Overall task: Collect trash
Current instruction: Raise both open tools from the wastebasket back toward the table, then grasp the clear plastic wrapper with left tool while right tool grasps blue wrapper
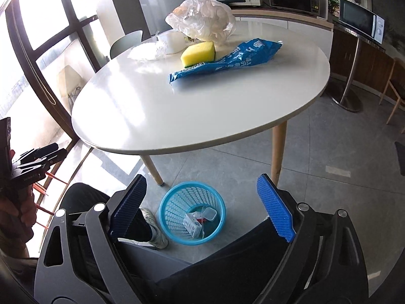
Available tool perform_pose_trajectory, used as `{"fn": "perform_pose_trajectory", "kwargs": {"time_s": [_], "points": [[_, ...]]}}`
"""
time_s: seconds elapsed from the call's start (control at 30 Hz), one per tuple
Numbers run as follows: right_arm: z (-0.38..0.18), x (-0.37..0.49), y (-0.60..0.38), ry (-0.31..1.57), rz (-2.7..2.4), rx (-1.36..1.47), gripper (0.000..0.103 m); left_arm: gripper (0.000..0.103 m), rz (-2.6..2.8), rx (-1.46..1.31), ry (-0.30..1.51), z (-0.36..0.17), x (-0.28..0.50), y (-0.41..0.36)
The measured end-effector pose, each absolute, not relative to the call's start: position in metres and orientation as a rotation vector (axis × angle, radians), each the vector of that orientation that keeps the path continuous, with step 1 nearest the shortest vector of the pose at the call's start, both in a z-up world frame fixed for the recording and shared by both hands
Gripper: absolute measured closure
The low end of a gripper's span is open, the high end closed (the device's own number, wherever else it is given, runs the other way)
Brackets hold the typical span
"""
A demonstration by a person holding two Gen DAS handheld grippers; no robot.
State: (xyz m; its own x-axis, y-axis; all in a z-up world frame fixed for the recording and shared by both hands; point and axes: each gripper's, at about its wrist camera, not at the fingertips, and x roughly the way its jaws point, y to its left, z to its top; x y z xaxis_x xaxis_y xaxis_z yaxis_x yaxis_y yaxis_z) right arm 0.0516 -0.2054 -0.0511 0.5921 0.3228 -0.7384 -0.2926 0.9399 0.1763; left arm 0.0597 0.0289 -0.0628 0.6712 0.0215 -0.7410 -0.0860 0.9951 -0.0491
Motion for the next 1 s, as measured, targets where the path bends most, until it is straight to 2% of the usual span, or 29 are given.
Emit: {"fn": "perform_pose_trajectory", "kwargs": {"time_s": [0.4, 1.0], "points": [[-0.014, 0.123, -0.224, 0.788, 0.265, 0.068, 0.015, 0.032, 0.048, -0.047, 0.727, -0.01, 0.13, 0.016], [-0.03, 0.227, -0.234, 0.83, 0.22, 0.155, 0.016, 0.03, 0.072, 0.037, 0.754, -0.018, 0.254, -0.038]]}}
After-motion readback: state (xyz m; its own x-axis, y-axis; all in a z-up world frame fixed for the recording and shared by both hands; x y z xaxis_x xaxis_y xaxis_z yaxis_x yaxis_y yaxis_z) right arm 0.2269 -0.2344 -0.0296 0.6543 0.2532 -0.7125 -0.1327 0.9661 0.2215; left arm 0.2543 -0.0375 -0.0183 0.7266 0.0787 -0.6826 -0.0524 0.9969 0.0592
